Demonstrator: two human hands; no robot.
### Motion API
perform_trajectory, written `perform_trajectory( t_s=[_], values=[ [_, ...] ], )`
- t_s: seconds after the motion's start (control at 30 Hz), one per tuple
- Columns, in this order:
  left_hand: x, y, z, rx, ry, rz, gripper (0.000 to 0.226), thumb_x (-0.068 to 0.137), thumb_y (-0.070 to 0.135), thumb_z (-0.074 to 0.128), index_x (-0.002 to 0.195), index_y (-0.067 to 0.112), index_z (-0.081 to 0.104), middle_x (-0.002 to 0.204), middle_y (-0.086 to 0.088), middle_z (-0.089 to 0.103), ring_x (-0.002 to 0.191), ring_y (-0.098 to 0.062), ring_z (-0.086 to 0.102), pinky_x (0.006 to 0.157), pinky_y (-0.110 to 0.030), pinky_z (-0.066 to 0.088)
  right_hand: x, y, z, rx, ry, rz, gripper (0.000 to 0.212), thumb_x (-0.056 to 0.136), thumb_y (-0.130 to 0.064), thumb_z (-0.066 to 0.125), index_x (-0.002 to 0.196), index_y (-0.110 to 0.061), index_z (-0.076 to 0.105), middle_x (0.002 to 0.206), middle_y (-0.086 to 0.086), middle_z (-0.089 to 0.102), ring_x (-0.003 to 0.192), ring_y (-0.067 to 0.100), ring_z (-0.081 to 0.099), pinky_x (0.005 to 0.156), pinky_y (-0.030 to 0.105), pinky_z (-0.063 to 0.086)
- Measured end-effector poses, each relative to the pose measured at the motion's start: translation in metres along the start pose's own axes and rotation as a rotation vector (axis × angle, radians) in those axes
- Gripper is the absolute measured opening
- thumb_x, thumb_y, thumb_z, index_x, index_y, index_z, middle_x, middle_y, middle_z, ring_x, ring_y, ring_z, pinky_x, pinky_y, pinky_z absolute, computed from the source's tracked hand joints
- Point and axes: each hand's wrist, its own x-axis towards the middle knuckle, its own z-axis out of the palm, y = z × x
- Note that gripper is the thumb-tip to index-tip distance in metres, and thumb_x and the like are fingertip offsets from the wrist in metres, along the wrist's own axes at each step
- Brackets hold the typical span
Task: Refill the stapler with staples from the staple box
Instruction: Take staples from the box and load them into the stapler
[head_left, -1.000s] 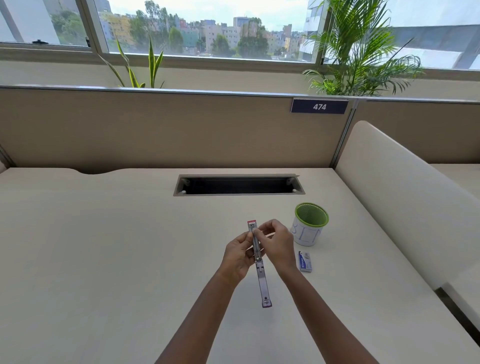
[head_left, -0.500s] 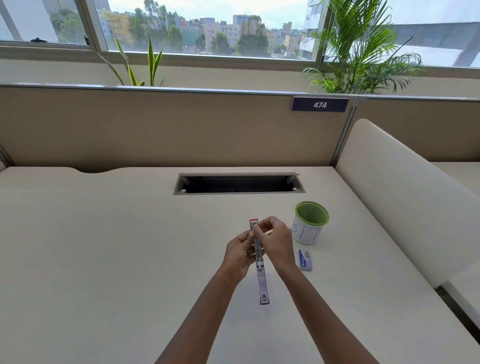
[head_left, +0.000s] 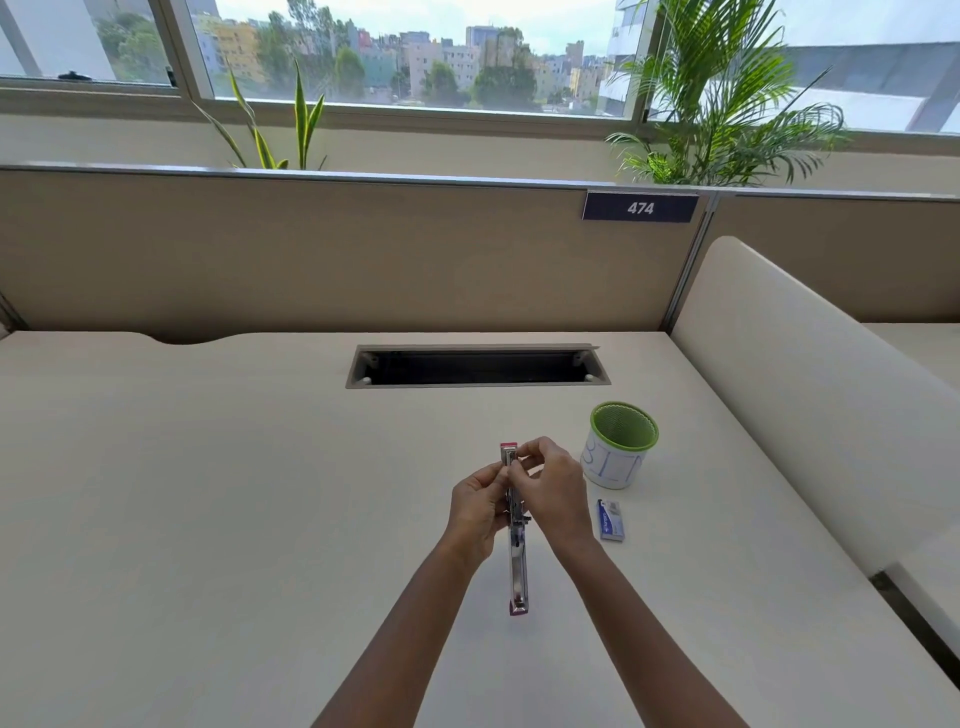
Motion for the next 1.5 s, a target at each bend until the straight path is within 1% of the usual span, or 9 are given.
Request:
perform_trajectory(
  t_s=[0.43, 0.57, 0.67, 0.8, 1.0, 1.13, 1.2, 1.33, 1.5],
  values=[
    [0.003, 0.002, -0.002, 0.004, 0.01, -0.001, 0.028, 0.095, 0.005, 0.046, 0.118, -0.004, 0.059, 0.055, 0.0, 0.067, 0.049, -0.01, 0.064, 0.055, -0.026, 0.054, 0.002, -0.002, -0.003, 0.097, -0.026, 0.068, 0.013, 0.084, -0.014, 0.062, 0.095, -0.008, 0.06, 0.09, 0.011, 0.069, 0.071, 0.018, 0.06, 0.058, 0.024, 0.05],
    [0.002, 0.004, -0.001, -0.076, -0.011, -0.021, 0.029, 0.096, 0.006, 0.045, 0.12, -0.006, 0.057, 0.069, -0.006, 0.068, 0.054, -0.013, 0.067, 0.054, -0.025, 0.056, -0.004, -0.005, -0.001, -0.001, 0.053, -0.067, 0.014, 0.085, -0.011, 0.059, 0.099, -0.011, 0.058, 0.088, 0.011, 0.066, 0.074, 0.019, 0.061, 0.066, 0.033, 0.057],
    [0.001, 0.005, 0.0, -0.125, -0.037, -0.031, 0.029, 0.096, 0.005, 0.044, 0.119, -0.006, 0.057, 0.06, 0.0, 0.072, 0.053, -0.012, 0.07, 0.049, -0.023, 0.057, -0.008, -0.004, 0.0, -0.102, 0.068, -0.171, 0.011, 0.087, -0.009, 0.056, 0.098, -0.009, 0.061, 0.09, 0.013, 0.065, 0.076, 0.022, 0.063, 0.064, 0.025, 0.051],
    [0.0, 0.003, -0.002, -0.128, -0.045, -0.037, 0.029, 0.096, 0.006, 0.043, 0.119, -0.006, 0.056, 0.057, 0.002, 0.072, 0.053, -0.011, 0.07, 0.049, -0.023, 0.057, -0.009, -0.003, 0.0, -0.161, 0.031, -0.181, 0.015, 0.089, -0.01, 0.055, 0.1, -0.008, 0.064, 0.095, 0.014, 0.064, 0.079, 0.024, 0.064, 0.064, 0.021, 0.047],
    [0.003, 0.002, -0.004, -0.137, -0.023, -0.053, 0.031, 0.097, 0.009, 0.043, 0.122, -0.006, 0.055, 0.06, 0.0, 0.073, 0.052, -0.011, 0.068, 0.05, -0.021, 0.056, -0.007, -0.007, 0.002, 0.048, 0.031, -0.024, 0.017, 0.084, -0.005, 0.059, 0.098, -0.009, 0.07, 0.099, 0.011, 0.067, 0.073, 0.013, 0.059, 0.069, 0.019, 0.047],
    [0.003, 0.002, -0.005, -0.126, 0.021, -0.052, 0.032, 0.096, 0.008, 0.045, 0.122, -0.006, 0.056, 0.073, -0.008, 0.067, 0.059, -0.015, 0.065, 0.052, -0.022, 0.056, -0.008, -0.008, 0.006, 0.206, -0.015, 0.141, 0.02, 0.083, -0.005, 0.059, 0.1, -0.009, 0.07, 0.106, 0.01, 0.068, 0.086, 0.019, 0.064, 0.079, 0.033, 0.055],
    [0.003, 0.0, -0.006, -0.108, 0.034, -0.058, 0.031, 0.096, 0.007, 0.045, 0.121, -0.007, 0.056, 0.064, -0.004, 0.071, 0.052, -0.012, 0.067, 0.05, -0.021, 0.056, -0.008, -0.008, 0.006, 0.245, -0.062, 0.208, 0.021, 0.083, -0.006, 0.059, 0.101, -0.009, 0.069, 0.109, 0.01, 0.069, 0.09, 0.022, 0.065, 0.084, 0.038, 0.055],
    [0.003, -0.002, -0.008, -0.071, 0.064, -0.058, 0.03, 0.095, 0.006, 0.047, 0.12, -0.009, 0.055, 0.05, 0.003, 0.069, 0.043, -0.009, 0.065, 0.045, -0.02, 0.054, -0.008, -0.009, 0.004, 0.207, -0.125, 0.242, 0.023, 0.082, -0.007, 0.057, 0.102, -0.01, 0.069, 0.11, 0.01, 0.069, 0.087, 0.02, 0.064, 0.083, 0.037, 0.055],
    [0.002, -0.006, -0.011, -0.047, 0.085, -0.059, 0.03, 0.095, 0.005, 0.048, 0.119, -0.009, 0.056, 0.047, 0.002, 0.067, 0.041, -0.009, 0.064, 0.043, -0.02, 0.054, -0.008, -0.012, -0.001, 0.077, -0.161, 0.202, 0.022, 0.081, -0.009, 0.058, 0.1, -0.011, 0.069, 0.112, 0.009, 0.066, 0.081, 0.016, 0.058, 0.071, 0.026, 0.046]
  ],
)
